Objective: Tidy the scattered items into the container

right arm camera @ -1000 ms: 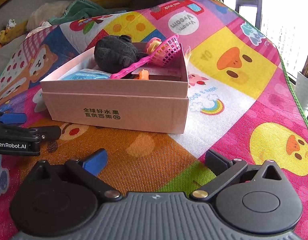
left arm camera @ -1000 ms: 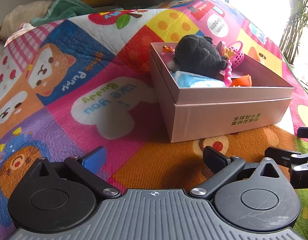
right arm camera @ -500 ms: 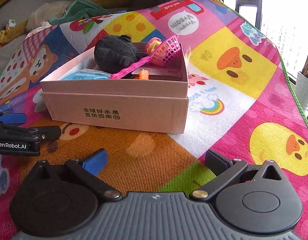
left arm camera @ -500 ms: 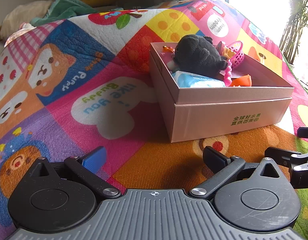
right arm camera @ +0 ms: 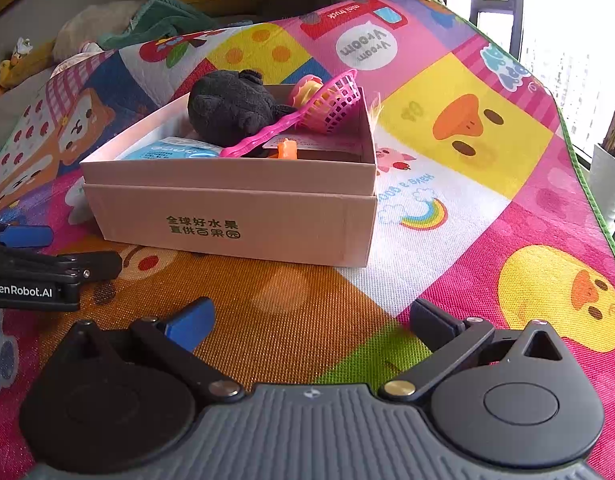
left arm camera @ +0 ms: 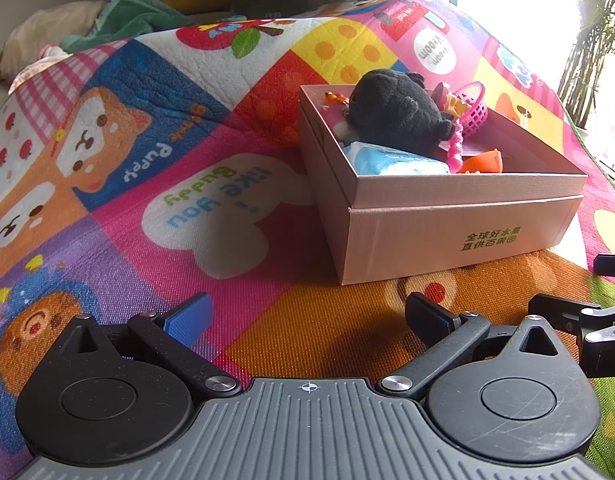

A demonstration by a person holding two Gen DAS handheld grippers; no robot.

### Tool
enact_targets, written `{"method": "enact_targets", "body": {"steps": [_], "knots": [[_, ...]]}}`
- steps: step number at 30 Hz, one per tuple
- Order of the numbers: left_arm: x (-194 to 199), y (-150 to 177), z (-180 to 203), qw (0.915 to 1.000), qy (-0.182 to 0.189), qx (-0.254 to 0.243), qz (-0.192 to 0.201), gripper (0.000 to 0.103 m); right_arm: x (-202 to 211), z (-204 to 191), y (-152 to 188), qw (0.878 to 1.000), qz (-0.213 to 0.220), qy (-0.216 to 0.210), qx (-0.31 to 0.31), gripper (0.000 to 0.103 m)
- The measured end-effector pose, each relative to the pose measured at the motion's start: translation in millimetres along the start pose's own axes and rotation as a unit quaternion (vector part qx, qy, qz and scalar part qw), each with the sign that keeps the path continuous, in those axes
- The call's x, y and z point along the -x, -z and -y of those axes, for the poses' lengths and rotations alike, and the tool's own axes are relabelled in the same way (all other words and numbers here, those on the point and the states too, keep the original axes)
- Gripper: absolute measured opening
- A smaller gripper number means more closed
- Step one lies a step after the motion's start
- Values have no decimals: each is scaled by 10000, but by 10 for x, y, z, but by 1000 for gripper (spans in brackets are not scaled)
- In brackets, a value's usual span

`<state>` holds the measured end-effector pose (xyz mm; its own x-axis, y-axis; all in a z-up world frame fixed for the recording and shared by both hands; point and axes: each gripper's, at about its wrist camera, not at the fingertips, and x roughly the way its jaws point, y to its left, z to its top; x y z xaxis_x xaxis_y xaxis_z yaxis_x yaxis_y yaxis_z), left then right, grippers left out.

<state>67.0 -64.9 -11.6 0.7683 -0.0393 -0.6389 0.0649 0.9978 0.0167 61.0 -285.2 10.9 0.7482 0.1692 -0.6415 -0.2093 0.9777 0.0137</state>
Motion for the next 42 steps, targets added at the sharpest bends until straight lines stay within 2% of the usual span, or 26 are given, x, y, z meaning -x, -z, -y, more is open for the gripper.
{"method": "enact_targets", "body": {"steps": [42], "knots": [[6, 4, -31, 10000, 5, 4, 11, 103, 3, 6, -1, 10000, 3, 1, 1, 103]]}}
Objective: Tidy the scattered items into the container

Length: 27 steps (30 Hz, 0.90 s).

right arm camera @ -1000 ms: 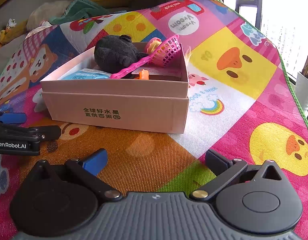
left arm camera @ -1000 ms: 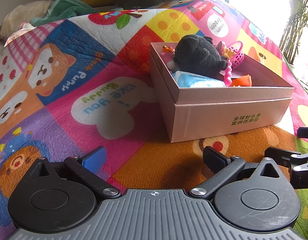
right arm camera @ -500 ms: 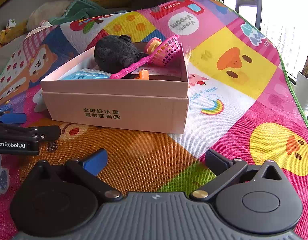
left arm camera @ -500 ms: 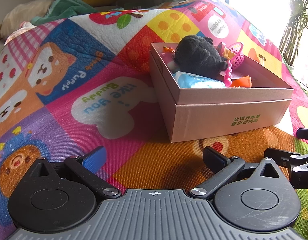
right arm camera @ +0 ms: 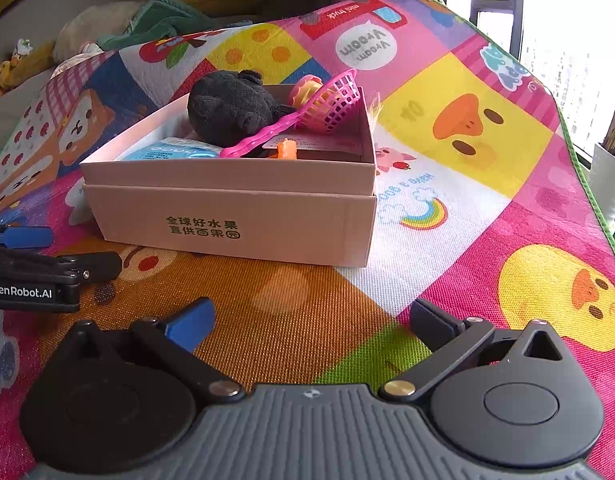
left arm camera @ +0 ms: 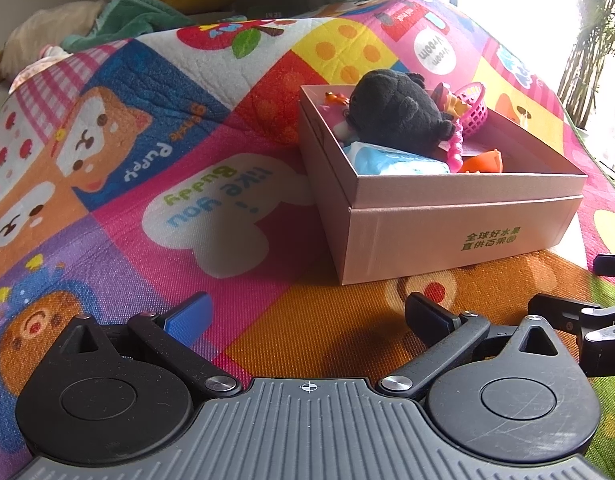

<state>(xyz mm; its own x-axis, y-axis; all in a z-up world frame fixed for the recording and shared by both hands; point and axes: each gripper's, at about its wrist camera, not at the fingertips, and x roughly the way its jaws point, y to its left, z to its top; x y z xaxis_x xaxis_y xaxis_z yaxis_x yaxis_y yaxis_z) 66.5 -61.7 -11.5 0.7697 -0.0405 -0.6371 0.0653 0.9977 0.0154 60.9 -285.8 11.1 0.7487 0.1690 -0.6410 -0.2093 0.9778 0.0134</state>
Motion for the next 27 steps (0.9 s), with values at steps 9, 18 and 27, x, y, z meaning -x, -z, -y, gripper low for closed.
{"method": "enact_targets", "body": {"steps": [9, 18, 27], "knots": [[-1, -1, 22, 10000, -9, -7, -3, 103, -5, -19, -5, 10000, -1, 4, 5, 103], [-2, 0, 9, 10000, -6, -6, -3, 103, -4, -12, -2, 10000, 0, 4, 5, 103], [3, -2, 9, 10000, -5, -6, -1, 103, -4, -16, -2, 10000, 0, 6, 6, 103]]}}
